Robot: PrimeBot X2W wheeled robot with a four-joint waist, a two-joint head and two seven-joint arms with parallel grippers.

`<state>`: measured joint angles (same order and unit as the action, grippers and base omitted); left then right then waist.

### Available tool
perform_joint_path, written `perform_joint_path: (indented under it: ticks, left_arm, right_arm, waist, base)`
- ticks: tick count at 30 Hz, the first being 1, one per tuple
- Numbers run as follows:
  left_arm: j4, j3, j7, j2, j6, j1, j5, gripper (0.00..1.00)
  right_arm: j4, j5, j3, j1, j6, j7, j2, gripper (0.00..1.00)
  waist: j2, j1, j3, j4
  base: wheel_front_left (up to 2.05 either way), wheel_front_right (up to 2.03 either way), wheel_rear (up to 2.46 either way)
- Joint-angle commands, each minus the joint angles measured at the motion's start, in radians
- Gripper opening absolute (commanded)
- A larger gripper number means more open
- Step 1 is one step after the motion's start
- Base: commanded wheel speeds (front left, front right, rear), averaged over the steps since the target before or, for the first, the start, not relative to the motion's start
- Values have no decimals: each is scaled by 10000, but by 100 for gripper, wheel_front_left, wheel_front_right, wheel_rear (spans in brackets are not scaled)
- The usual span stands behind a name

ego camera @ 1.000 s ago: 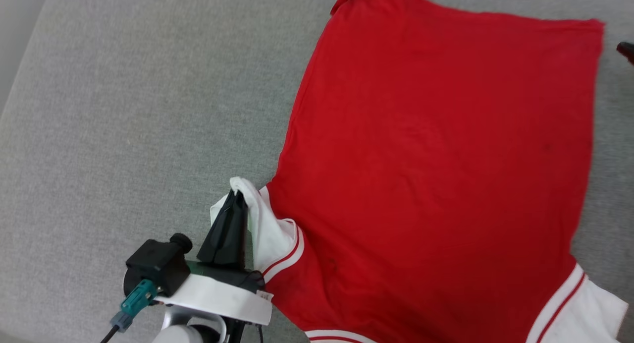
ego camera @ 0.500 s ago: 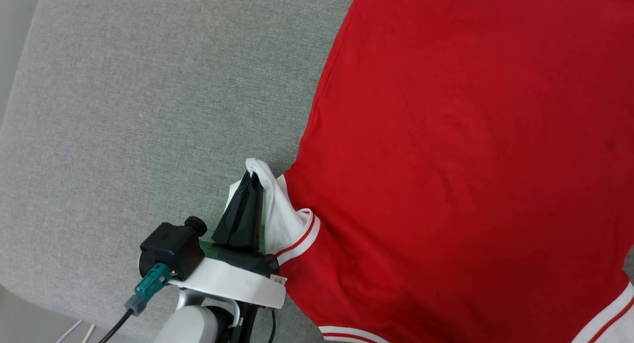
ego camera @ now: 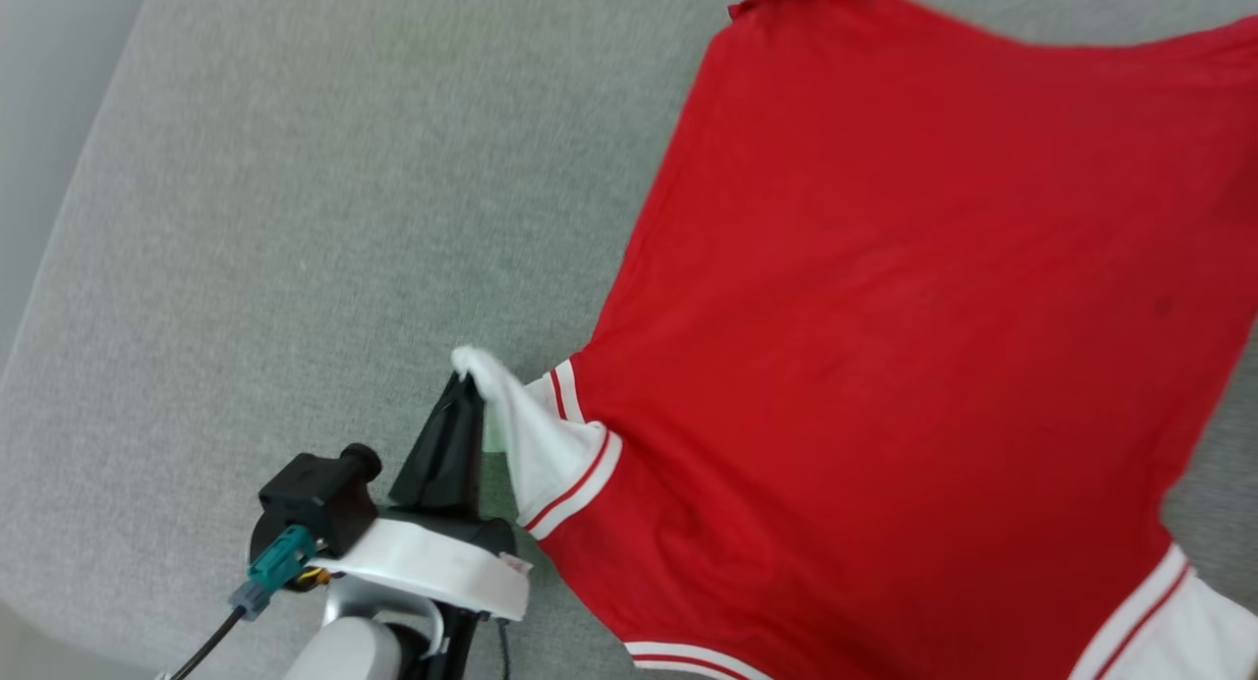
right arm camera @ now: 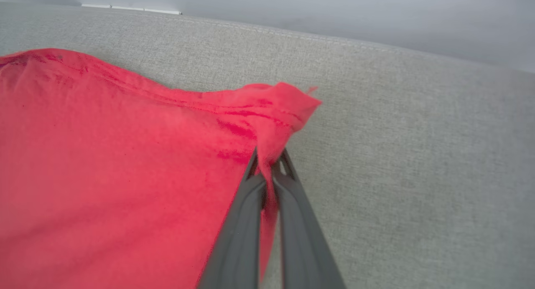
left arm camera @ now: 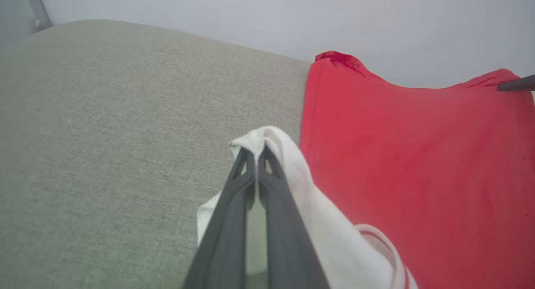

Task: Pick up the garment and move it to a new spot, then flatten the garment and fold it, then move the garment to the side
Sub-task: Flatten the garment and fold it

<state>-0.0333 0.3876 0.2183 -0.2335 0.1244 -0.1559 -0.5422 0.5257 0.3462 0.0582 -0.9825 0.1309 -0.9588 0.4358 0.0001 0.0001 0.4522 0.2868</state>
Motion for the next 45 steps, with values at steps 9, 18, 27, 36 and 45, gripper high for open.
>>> perform_joint_path:
  ticks: [9,18,27,36,45]
  left_arm:
    - [376,-699,-301,-612,504,1029,-440,0]
    - [380,-1339,-627,-1146,945,2087,-796,0]
    - [560,-1508,-856,-1322,1081,2459,-1036,0]
    - [476,-1491,-986,-1408,1077,2289,-1089,0]
    - [108,-1244,-863,-1283,977,1646,-870,0]
  right_arm:
    - [-1880,1301,-984,2862,-3,392,1108,0]
    - [-3942,1956,-271,7576,-3,-159,993,0]
    - [-4499,2086,516,11451,-3,-712,-588,12]
    - [-4785,1879,1247,11333,-3,1913,-1592,100]
    - [-4194,1828,1152,9470,-1,5445,-1561,100]
  waist:
    - [-1,-1,-2301,-1605]
    - [-1,-1,-3342,-3061]
    - [-1,-1,-3660,-3690]
    - [-1,-1,-3437,-3833]
    - [-1,-1,-2794,-3533]
  base:
    - [0,0,0]
    - [0,0,0]
    - [0,0,0]
    - [0,0,0]
    - [0,0,0]
